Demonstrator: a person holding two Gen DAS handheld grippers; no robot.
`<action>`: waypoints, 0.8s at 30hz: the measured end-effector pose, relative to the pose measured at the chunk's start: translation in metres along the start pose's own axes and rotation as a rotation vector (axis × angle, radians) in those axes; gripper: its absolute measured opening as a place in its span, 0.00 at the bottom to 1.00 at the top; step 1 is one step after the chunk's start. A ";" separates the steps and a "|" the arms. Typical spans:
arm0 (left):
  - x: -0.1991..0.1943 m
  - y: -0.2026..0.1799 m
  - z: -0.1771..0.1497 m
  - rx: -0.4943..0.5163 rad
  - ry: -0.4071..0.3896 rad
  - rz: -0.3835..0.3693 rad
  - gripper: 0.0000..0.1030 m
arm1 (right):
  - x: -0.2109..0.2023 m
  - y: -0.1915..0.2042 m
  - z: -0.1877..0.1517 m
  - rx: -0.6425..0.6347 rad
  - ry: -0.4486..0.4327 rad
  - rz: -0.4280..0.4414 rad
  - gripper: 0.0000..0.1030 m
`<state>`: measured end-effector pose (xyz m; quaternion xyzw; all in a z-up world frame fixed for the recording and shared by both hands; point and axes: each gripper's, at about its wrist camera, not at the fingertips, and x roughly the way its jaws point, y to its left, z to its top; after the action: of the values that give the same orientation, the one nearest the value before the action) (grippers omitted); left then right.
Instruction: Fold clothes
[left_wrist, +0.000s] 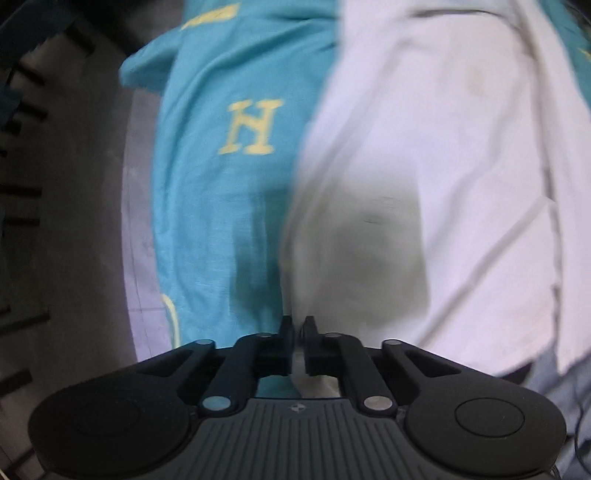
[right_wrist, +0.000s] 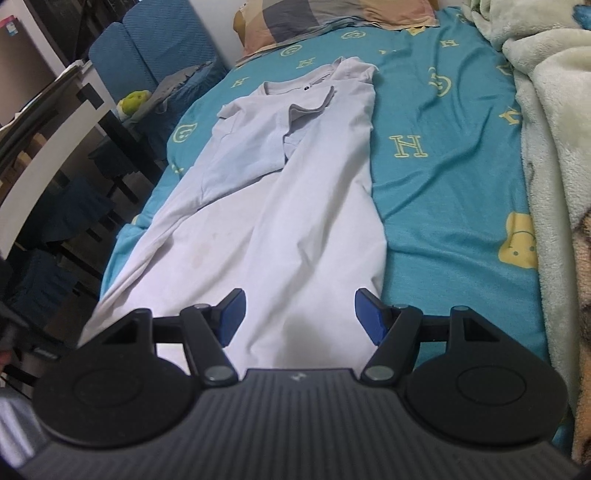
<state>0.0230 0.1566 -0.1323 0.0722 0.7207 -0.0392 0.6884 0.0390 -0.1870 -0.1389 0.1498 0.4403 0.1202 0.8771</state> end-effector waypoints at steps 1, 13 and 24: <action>-0.011 -0.010 -0.005 0.024 -0.023 -0.001 0.01 | -0.001 -0.001 0.000 0.003 -0.001 -0.005 0.66; -0.088 -0.143 -0.065 0.256 -0.282 -0.085 0.01 | -0.011 -0.012 -0.007 0.047 0.006 -0.032 0.66; -0.057 -0.119 -0.074 0.200 -0.343 -0.132 0.48 | -0.025 -0.016 -0.018 0.046 0.045 0.003 0.66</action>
<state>-0.0667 0.0481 -0.0771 0.0850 0.5884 -0.1671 0.7865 0.0107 -0.2075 -0.1367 0.1679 0.4624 0.1149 0.8630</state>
